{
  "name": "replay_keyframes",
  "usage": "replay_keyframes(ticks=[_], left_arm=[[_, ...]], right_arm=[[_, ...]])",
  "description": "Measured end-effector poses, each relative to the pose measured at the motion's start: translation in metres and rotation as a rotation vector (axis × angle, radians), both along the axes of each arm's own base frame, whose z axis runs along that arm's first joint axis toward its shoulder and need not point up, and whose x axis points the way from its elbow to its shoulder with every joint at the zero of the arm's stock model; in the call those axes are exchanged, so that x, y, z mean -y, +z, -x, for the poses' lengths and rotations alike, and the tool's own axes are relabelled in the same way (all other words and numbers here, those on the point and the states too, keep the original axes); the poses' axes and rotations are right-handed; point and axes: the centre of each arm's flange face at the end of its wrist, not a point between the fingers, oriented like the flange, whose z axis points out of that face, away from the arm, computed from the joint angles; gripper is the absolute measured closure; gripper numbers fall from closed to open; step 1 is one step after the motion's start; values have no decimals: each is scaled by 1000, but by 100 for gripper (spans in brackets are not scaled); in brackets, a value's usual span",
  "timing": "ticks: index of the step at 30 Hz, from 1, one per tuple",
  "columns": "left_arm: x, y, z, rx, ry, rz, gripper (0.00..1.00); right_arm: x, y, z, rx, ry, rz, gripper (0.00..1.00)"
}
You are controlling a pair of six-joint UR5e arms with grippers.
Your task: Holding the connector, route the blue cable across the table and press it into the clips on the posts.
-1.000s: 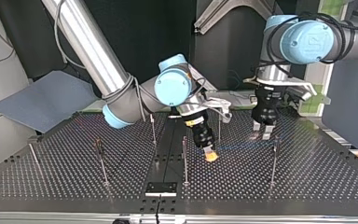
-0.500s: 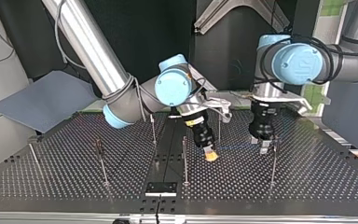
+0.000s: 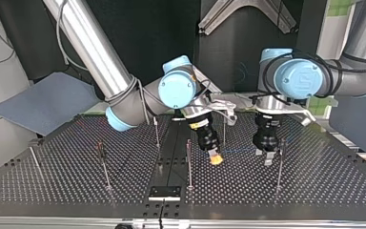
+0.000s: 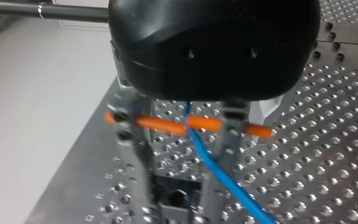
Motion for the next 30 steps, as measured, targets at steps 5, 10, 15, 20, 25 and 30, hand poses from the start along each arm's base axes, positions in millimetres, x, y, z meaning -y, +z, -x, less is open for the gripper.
replay_keyframes(ticks=[5, 10, 15, 20, 25, 30], left_arm=[[0, -3, -2, -9, 1, 0, 4], [-2, -4, -2, -9, 11, 2, 53], [-3, -4, -2, -11, 24, 7, 100], [-6, -5, -1, -20, 47, 9, 100], [-7, -7, 1, -37, 71, 8, 100], [-5, -12, 7, -74, 98, -6, 100]], right_arm=[[0, 0, 0, -1, 1, 0, 100], [0, -1, 0, -2, 1, -1, 100], [0, -1, 0, -2, 1, -1, 100], [0, -1, 0, -2, 1, -3, 100], [0, -1, 0, -4, 2, -6, 100], [-2, -7, 1, -16, 2, -20, 100]])
